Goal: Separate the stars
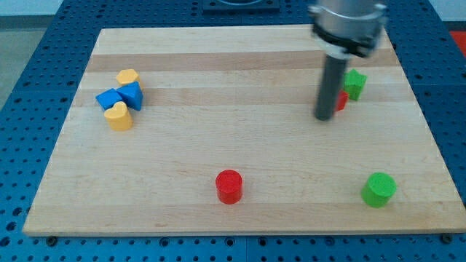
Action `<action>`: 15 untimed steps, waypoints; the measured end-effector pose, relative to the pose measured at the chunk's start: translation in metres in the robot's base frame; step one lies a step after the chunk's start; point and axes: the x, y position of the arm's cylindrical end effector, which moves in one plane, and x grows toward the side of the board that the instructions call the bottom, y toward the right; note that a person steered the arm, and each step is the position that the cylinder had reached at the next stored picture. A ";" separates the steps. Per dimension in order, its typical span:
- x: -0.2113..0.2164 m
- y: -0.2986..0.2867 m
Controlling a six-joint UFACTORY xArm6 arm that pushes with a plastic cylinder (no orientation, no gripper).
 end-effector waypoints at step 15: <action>-0.040 0.007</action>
